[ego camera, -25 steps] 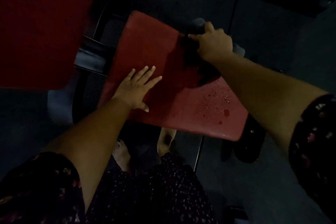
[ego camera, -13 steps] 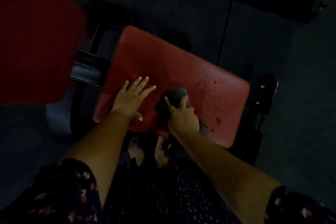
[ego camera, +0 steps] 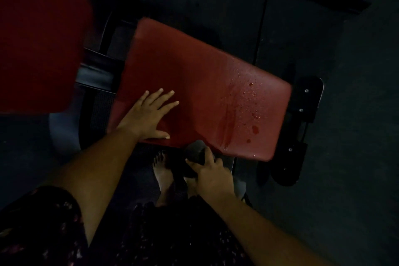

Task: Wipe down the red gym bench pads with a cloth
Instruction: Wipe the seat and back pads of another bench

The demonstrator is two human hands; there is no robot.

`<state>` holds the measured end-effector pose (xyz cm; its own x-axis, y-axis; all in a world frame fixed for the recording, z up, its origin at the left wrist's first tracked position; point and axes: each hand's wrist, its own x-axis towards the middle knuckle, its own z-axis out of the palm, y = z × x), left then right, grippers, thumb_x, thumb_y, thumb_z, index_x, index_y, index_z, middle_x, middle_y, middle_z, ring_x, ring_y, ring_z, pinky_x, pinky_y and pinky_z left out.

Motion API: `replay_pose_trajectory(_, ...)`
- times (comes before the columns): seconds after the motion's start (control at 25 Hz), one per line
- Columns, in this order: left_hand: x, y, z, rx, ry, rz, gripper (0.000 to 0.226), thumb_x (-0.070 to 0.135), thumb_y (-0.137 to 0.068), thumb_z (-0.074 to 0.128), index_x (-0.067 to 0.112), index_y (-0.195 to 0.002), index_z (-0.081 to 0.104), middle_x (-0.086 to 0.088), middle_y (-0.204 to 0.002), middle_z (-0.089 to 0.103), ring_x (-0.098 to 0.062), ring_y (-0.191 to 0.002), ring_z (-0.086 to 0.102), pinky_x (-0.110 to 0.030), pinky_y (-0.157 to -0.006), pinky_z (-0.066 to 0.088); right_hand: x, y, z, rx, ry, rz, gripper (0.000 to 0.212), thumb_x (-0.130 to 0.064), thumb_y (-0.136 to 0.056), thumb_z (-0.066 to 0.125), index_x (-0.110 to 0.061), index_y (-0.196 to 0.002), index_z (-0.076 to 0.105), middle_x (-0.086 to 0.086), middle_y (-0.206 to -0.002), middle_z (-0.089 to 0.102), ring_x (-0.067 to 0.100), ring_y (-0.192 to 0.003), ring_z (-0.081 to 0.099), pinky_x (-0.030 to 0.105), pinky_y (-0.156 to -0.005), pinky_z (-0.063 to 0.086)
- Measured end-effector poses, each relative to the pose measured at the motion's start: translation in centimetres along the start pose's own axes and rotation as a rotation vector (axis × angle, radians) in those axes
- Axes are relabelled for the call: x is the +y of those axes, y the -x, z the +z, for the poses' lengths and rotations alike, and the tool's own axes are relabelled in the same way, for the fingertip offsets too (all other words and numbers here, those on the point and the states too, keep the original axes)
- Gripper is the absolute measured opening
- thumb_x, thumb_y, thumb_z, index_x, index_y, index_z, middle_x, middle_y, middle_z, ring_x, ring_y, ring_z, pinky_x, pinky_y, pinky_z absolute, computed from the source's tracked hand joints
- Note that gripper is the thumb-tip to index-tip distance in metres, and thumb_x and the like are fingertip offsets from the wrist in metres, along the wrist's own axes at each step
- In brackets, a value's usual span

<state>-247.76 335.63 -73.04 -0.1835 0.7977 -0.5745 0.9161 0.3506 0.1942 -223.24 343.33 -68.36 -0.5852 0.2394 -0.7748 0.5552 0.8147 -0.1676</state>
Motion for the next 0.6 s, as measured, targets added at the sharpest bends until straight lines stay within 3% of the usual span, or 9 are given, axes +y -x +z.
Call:
replay_pose_trajectory(0.12, 1.0, -0.6, -0.1, -0.002, -0.017, 0.08, 0.109, 0.071, -0.076, 0.06, 0.036, -0.153, -0.008, 0.009, -0.156, -0.027, -0.021, -0.148, -0.016, -0.042, -0.117, -0.012, 2.1, -1.5, -3.9, -0.039, -0.014, -0.024, 0.051, -0.038, -0.091, 0.055, -0.05, -0.138, 0.041, 0.002, -0.139, 0.033, 0.031, -0.114, 0.046, 0.04, -0.087, 0.048)
replay_pose_trajectory(0.24, 2.0, -2.2, -1.2, -0.013, -0.025, 0.125, 0.112, 0.068, -0.076, 0.064, 0.036, -0.152, -0.012, 0.009, -0.155, -0.03, -0.021, -0.148, -0.017, -0.042, -0.117, -0.012, 4.6, -4.1, -8.8, -0.02, 0.006, -0.019, 0.044, -0.034, -0.092, 0.054, -0.051, -0.133, 0.048, -0.002, -0.125, 0.041, 0.027, -0.111, 0.051, 0.038, -0.085, 0.049)
replay_pose_trajectory(0.44, 2.5, -4.3, -2.5, -0.019, -0.036, 0.087, 0.116, 0.065, -0.074, 0.067, 0.032, -0.153, -0.011, 0.002, -0.16, -0.024, -0.022, -0.148, -0.018, -0.045, -0.12, -0.008, 9.1, -11.2, -16.5, 0.185, 0.084, 0.034, 0.049, -0.029, -0.09, 0.057, -0.049, -0.134, 0.048, 0.003, -0.133, 0.041, 0.027, -0.114, 0.052, 0.04, -0.085, 0.051)
replay_pose_trajectory(0.6, 2.0, -6.0, -3.4, -0.058, -0.118, 0.137, 0.12, 0.067, -0.072, 0.068, 0.032, -0.153, -0.013, 0.002, -0.161, -0.022, -0.025, -0.149, -0.013, -0.047, -0.12, -0.004, 10.7, -15.1, -21.2, 0.3, -0.001, 0.197, 0.054, -0.028, -0.092, 0.055, -0.048, -0.14, 0.042, 0.008, -0.136, 0.039, 0.034, -0.12, 0.048, 0.044, -0.091, 0.046)
